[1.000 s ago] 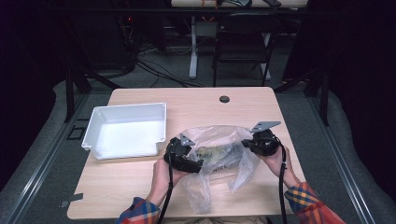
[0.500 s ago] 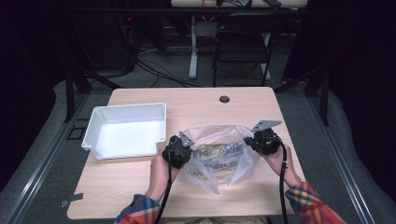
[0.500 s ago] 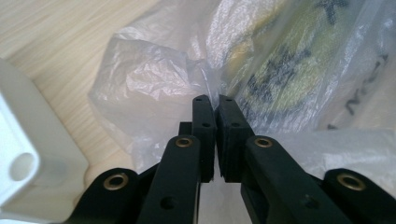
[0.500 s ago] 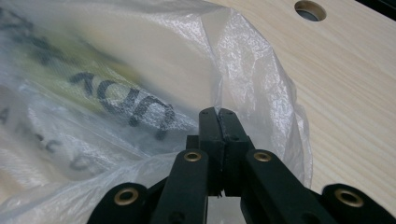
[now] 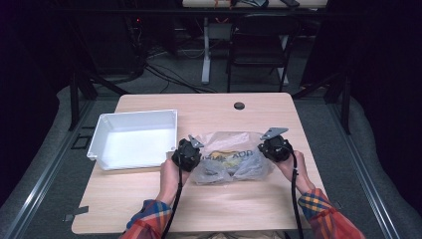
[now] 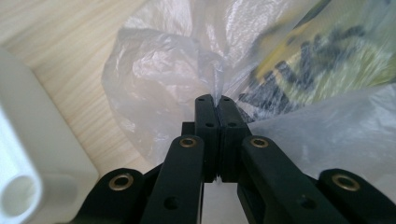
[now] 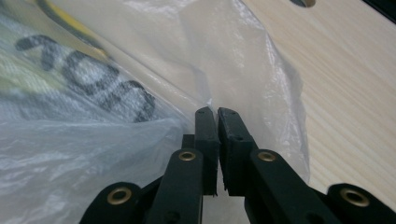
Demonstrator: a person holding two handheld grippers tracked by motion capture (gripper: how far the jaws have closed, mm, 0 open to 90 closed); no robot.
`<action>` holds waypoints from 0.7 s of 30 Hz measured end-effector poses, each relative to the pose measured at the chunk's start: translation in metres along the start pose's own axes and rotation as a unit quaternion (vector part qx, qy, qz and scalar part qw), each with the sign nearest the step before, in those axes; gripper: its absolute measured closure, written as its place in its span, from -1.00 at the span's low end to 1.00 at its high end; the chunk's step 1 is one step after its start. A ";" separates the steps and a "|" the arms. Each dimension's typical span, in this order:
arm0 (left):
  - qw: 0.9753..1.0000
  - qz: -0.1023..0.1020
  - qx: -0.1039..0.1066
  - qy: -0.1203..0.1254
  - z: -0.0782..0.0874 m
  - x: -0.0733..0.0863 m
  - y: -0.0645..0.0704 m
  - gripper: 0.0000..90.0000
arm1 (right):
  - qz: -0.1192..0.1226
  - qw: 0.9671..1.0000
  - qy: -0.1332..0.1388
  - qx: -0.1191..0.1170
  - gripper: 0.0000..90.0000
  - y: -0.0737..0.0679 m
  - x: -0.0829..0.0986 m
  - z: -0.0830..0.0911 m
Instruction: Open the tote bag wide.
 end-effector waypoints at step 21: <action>0.997 0.005 0.047 -0.055 -0.028 0.013 0.000 0.98 | -0.033 0.998 -0.048 -0.036 0.35 0.021 0.023 0.004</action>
Point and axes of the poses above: each handheld gripper's, and its own axes: z roughly backward along the jaws, x roughly out of its underside, y roughly to its right, the point moved 5 cm from there along -z, roughly forward along the jaws, and after that the axes turned 13 degrees about -y, right-handed, at the moved point
